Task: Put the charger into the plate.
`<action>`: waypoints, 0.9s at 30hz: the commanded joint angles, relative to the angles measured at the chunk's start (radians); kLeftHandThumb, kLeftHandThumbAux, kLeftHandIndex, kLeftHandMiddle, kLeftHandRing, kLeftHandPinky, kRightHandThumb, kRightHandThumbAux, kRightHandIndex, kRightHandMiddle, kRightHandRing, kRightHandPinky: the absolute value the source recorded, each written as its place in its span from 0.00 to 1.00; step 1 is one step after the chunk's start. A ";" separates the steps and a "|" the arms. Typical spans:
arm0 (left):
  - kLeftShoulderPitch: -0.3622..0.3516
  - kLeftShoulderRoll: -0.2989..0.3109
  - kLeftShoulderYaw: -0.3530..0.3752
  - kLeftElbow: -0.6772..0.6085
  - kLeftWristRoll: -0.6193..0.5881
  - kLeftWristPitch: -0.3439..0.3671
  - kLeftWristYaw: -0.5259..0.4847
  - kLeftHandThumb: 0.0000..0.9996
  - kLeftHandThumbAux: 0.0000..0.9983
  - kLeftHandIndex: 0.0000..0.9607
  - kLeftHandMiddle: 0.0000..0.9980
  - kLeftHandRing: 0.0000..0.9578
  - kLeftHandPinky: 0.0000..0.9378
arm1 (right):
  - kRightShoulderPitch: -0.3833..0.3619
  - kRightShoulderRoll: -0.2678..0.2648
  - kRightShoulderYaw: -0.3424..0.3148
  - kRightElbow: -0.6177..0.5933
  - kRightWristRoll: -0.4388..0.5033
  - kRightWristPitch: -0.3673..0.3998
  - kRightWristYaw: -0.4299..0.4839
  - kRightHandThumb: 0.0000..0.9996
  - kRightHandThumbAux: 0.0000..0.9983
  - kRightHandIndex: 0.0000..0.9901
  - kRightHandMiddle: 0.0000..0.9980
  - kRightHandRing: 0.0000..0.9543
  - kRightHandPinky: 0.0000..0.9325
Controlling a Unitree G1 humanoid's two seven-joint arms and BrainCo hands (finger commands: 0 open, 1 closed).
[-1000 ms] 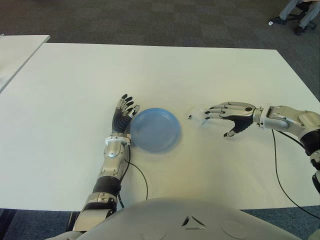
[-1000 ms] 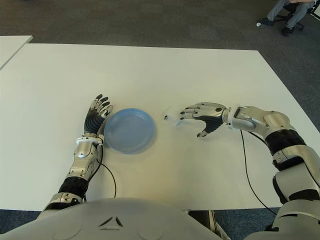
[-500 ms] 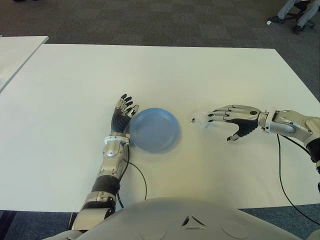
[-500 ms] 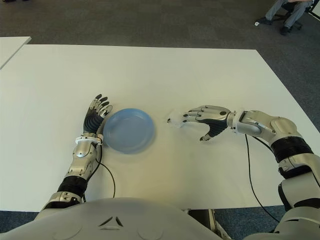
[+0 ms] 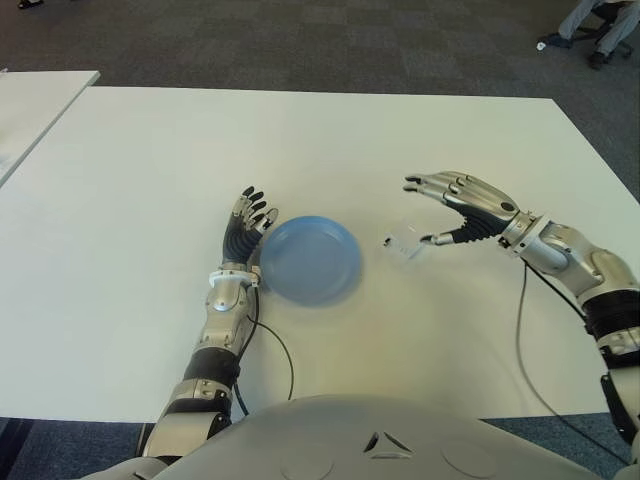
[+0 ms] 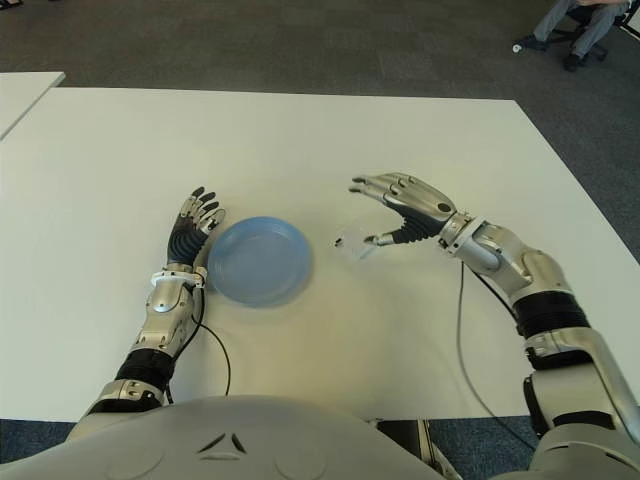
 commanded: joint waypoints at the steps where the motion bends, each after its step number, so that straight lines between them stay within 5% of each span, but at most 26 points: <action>1: 0.035 0.003 0.006 0.056 0.000 0.040 0.001 0.00 0.59 0.10 0.16 0.18 0.20 | 0.066 0.102 -0.048 -0.034 0.036 0.077 -0.075 0.42 0.42 0.00 0.02 0.08 0.10; 13: 0.023 -0.002 0.002 0.071 0.006 0.043 0.008 0.00 0.58 0.09 0.16 0.17 0.19 | 0.121 0.194 -0.096 -0.148 0.116 0.230 0.009 0.47 0.33 0.00 0.00 0.01 0.05; 22: 0.012 -0.004 0.006 0.089 0.002 0.036 0.010 0.00 0.58 0.11 0.17 0.19 0.21 | 0.136 0.204 -0.101 -0.176 0.066 0.261 -0.016 0.45 0.29 0.00 0.00 0.00 0.00; 27: 0.007 -0.003 0.005 0.095 0.000 0.033 0.003 0.00 0.58 0.10 0.16 0.18 0.20 | 0.141 0.255 -0.087 -0.195 0.037 0.298 -0.055 0.44 0.27 0.00 0.00 0.00 0.00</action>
